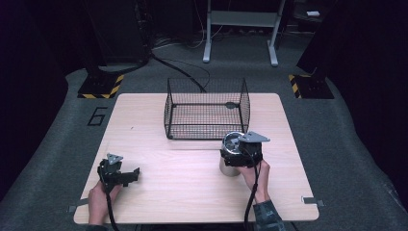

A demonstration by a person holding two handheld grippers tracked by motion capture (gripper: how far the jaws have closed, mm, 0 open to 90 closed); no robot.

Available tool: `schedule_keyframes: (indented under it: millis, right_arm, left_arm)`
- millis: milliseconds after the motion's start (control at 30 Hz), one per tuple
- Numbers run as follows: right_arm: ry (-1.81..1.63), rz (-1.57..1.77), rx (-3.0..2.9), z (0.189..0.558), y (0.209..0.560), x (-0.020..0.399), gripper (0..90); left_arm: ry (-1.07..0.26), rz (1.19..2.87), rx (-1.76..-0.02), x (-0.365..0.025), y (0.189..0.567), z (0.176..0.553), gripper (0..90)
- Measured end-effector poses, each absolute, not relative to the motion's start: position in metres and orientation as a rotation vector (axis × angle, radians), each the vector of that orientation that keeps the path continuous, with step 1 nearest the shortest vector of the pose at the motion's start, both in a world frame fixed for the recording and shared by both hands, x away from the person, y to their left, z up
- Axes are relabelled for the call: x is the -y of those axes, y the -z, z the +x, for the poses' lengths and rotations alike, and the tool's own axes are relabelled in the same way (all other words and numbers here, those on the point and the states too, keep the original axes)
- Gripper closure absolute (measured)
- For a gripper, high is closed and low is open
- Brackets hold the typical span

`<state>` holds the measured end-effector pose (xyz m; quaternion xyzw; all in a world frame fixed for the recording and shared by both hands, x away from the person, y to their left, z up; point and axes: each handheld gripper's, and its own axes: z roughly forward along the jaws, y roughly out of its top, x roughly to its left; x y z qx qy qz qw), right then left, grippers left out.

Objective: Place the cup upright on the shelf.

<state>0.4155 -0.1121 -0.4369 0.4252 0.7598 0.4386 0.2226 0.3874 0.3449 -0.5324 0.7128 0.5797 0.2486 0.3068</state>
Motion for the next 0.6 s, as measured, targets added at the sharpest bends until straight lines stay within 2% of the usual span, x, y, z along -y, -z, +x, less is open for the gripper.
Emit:
schedule_keyframes:
  millis: [600]
  right_arm:
    - [-1.199,1.164,-2.105,0.4148,0.4361,0.1131,3.2]
  left_arm:
    - [-0.658,1.888,-1.532,-0.3450,0.5323,0.3874,0.0]
